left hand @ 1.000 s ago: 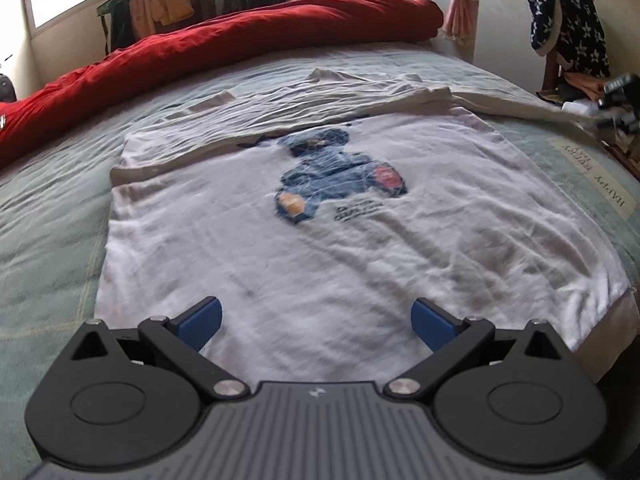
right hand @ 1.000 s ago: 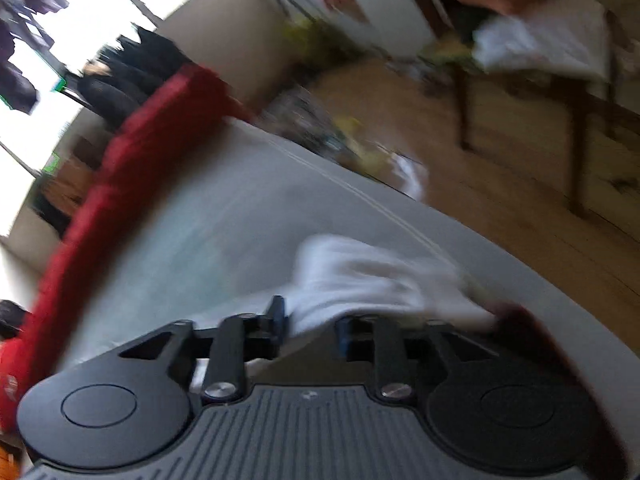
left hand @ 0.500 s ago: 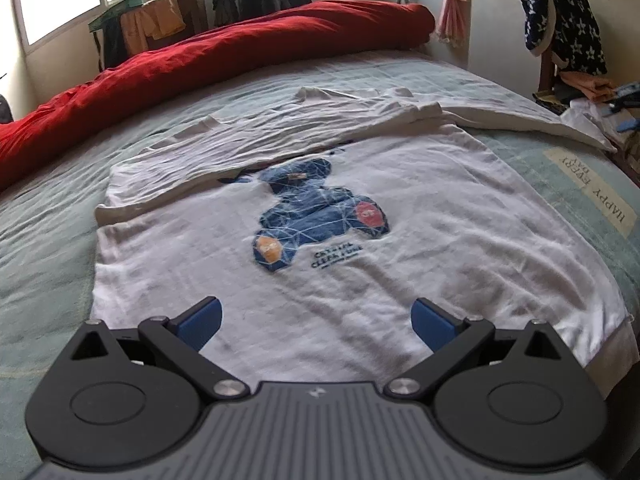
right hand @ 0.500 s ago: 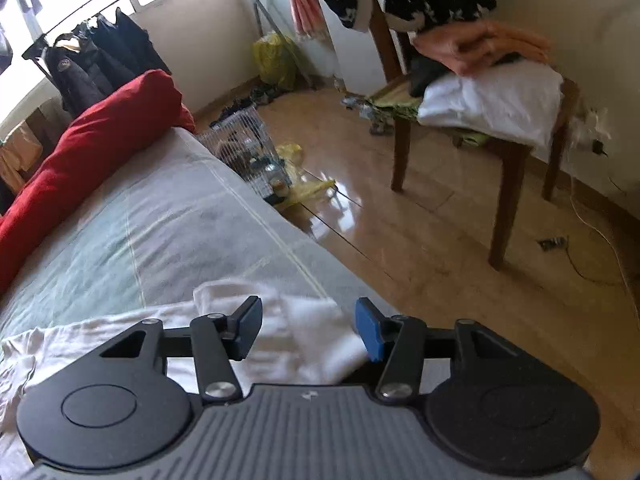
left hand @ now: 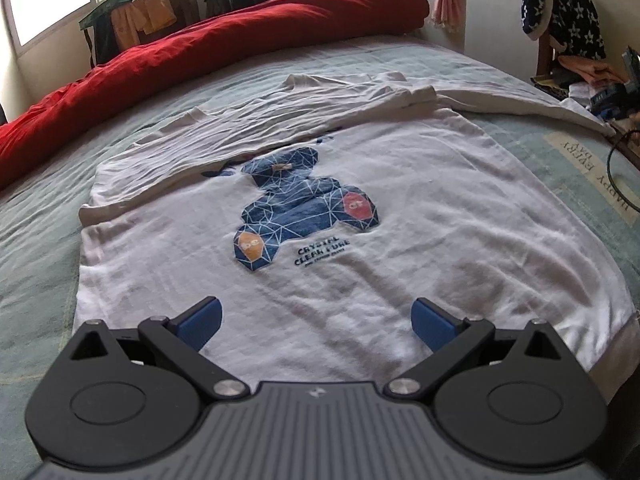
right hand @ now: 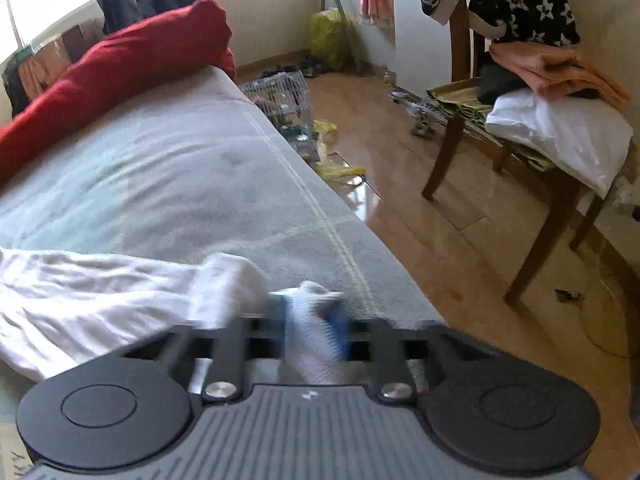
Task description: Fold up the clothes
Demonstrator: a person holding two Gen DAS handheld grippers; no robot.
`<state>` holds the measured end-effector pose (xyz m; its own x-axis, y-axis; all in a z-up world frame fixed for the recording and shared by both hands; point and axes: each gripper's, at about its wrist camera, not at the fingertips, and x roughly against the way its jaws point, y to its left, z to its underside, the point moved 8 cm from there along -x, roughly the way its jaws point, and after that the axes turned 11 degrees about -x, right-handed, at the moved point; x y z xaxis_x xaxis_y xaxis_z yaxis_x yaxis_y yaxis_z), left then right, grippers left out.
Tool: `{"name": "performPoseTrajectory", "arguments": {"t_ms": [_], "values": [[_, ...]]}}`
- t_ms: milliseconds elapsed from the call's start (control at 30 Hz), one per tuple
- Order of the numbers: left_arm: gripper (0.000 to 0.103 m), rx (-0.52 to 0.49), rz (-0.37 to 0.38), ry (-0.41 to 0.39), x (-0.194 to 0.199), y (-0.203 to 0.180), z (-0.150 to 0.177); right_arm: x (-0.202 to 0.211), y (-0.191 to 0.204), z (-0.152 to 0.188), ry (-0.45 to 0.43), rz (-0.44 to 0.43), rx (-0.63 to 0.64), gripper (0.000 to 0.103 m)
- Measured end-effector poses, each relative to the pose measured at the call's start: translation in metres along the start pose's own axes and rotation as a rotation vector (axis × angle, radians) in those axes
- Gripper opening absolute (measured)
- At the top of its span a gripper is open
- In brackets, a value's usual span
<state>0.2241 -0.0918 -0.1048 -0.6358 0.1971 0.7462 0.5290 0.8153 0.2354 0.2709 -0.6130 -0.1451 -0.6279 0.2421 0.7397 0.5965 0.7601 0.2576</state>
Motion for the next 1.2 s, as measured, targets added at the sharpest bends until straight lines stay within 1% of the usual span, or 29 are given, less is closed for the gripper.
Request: {"name": "performPoseTrajectory", "arguments": {"t_ms": [67, 133, 167, 233, 267, 300, 333, 367, 400, 467, 567, 633, 667, 767, 833, 900, 1000, 1033, 1100, 1133, 1200], "values": [[0.101, 0.0, 0.0, -0.004, 0.001, 0.0, -0.001, 0.006, -0.003, -0.011, -0.048, 0.036, 0.002, 0.018], [0.101, 0.003, 0.0, -0.009, 0.002, 0.0, -0.001, 0.01, -0.007, -0.024, -0.083, 0.05, -0.03, 0.019], [0.101, 0.006, -0.001, -0.011, 0.002, 0.001, -0.001, 0.011, -0.01, -0.03, -0.098, 0.059, -0.057, 0.022], [0.101, 0.013, 0.0, -0.014, 0.002, 0.001, -0.002, 0.01, -0.015, -0.034, -0.078, 0.098, -0.113, 0.03], [0.101, 0.015, 0.002, -0.015, 0.002, 0.001, -0.002, 0.011, -0.014, -0.035, -0.075, 0.12, -0.122, 0.036], [0.101, 0.016, 0.004, -0.017, 0.003, 0.001, -0.002, 0.013, -0.012, -0.035, -0.081, 0.142, -0.119, 0.038], [0.101, 0.015, 0.005, -0.019, 0.003, 0.001, -0.001, 0.018, -0.007, -0.036, -0.094, 0.162, -0.114, 0.042], [0.101, 0.013, 0.007, -0.02, 0.003, 0.001, -0.001, 0.023, 0.002, -0.035, -0.108, 0.149, -0.103, 0.043], [0.101, 0.012, 0.006, -0.021, 0.003, 0.001, -0.001, 0.028, 0.012, -0.035, -0.119, 0.115, -0.09, 0.043], [0.101, 0.015, 0.004, -0.023, 0.003, 0.003, -0.001, 0.035, 0.049, -0.032, -0.11, -0.016, -0.023, 0.047], [0.101, 0.025, 0.005, -0.026, 0.003, 0.005, -0.001, 0.042, 0.122, -0.021, -0.063, -0.226, 0.141, 0.049], [0.101, 0.032, 0.009, -0.027, 0.003, 0.006, 0.0, 0.041, 0.175, -0.009, -0.017, -0.347, 0.266, 0.052], [0.101, 0.035, 0.01, -0.026, 0.002, 0.007, 0.0, 0.038, 0.199, -0.002, 0.001, -0.386, 0.326, 0.052], [0.101, 0.043, 0.013, -0.022, 0.001, 0.009, 0.001, 0.017, 0.263, 0.018, 0.049, -0.44, 0.499, 0.053], [0.101, 0.049, 0.014, -0.019, 0.0, 0.011, 0.003, -0.002, 0.292, 0.03, 0.084, -0.45, 0.583, 0.053], [0.101, 0.055, 0.018, -0.015, -0.002, 0.013, 0.004, -0.022, 0.308, 0.037, 0.118, -0.437, 0.645, 0.053], [0.101, 0.064, 0.03, -0.011, -0.006, 0.015, 0.006, -0.04, 0.312, 0.046, 0.156, -0.432, 0.701, 0.053], [0.101, 0.067, 0.032, -0.01, -0.008, 0.016, 0.006, -0.045, 0.312, 0.049, 0.168, -0.431, 0.718, 0.052], [0.101, 0.079, 0.041, -0.009, -0.012, 0.018, 0.007, -0.044, 0.311, 0.053, 0.173, -0.451, 0.712, 0.023], [0.101, 0.084, 0.045, -0.01, -0.013, 0.018, 0.007, -0.043, 0.31, 0.054, 0.163, -0.448, 0.708, 0.004], [0.101, 0.091, 0.048, -0.015, -0.015, 0.019, 0.007, -0.043, 0.316, 0.055, 0.126, -0.418, 0.715, 0.003]]}}
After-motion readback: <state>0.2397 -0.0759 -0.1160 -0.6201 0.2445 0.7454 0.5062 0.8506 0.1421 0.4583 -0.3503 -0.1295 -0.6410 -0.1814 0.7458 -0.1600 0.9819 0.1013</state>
